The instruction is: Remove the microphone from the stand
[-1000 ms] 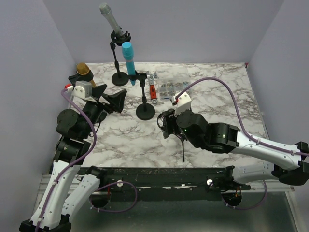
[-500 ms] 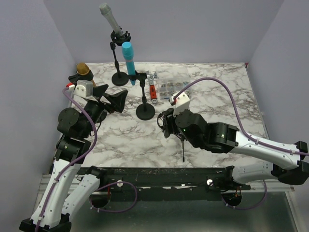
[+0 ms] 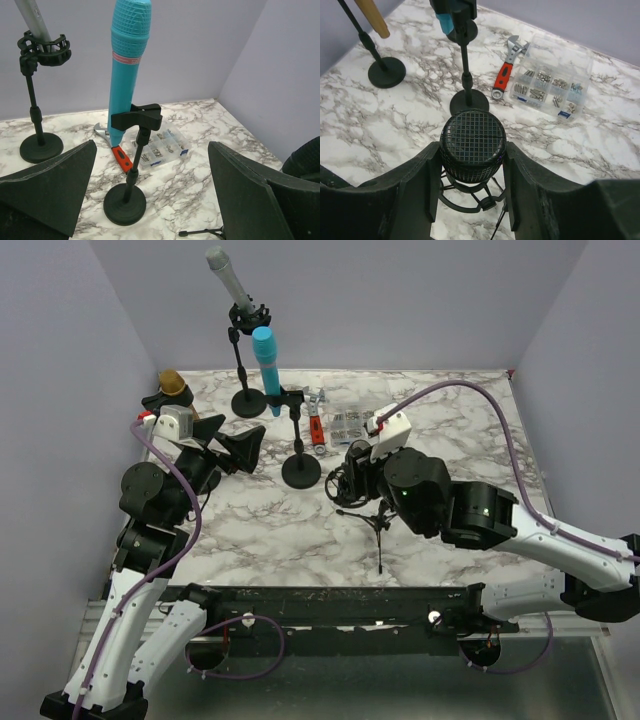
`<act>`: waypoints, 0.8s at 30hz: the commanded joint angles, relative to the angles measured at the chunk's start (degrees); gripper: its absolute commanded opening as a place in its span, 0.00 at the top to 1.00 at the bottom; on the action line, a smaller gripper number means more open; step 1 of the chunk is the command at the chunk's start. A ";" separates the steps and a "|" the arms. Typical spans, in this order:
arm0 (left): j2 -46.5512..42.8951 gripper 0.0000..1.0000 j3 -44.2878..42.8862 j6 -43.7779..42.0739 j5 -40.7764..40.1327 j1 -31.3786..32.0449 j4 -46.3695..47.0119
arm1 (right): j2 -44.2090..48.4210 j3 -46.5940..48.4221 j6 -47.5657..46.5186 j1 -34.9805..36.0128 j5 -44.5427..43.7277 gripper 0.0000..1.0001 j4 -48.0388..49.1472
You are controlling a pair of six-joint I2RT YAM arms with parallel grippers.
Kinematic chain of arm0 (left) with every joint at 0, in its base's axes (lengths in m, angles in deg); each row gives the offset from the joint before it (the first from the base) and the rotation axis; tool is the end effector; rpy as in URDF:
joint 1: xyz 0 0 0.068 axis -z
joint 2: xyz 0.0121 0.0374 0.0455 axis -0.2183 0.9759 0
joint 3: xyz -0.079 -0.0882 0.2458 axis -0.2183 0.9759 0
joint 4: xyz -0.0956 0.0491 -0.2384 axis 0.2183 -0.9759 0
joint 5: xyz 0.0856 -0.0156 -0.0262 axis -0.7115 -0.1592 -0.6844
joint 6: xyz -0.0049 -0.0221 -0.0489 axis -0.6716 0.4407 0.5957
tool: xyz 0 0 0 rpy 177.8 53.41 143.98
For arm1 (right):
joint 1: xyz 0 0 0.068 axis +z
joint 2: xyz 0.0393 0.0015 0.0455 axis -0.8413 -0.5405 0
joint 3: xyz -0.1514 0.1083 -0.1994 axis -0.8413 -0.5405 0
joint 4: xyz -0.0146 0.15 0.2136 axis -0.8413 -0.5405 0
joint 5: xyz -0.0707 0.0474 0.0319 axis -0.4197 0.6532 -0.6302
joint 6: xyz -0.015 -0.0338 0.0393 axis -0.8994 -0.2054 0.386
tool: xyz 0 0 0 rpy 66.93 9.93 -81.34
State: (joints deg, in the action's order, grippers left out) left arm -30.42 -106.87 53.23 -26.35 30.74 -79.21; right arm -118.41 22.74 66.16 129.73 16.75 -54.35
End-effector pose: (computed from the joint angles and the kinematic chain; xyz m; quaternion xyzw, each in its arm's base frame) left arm 0.1330 -0.0494 0.4172 0.0493 0.6332 -0.2983 0.7124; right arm 0.0975 0.2271 0.4371 -0.2021 0.7674 0.1296 0.5945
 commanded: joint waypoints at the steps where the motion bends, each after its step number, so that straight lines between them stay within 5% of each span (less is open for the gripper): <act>1: 0.26 0.04 -0.79 0.70 1.46 0.24 -0.53 | 0.67 5.02 -2.31 0.40 -3.54 0.87 -1.40; 18: 0.15 0.06 -1.01 1.94 0.95 0.50 -1.06 | 8.94 13.53 -6.03 0.41 -3.11 0.97 -1.31; 24: -0.03 0.06 -0.93 1.94 0.71 0.59 -1.15 | 10.84 13.09 -9.08 0.41 -14.78 0.99 2.90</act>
State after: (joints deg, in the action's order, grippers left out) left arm -30.26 -106.87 54.50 -25.52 31.11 -79.25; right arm -107.87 34.91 60.41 129.86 12.05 -55.53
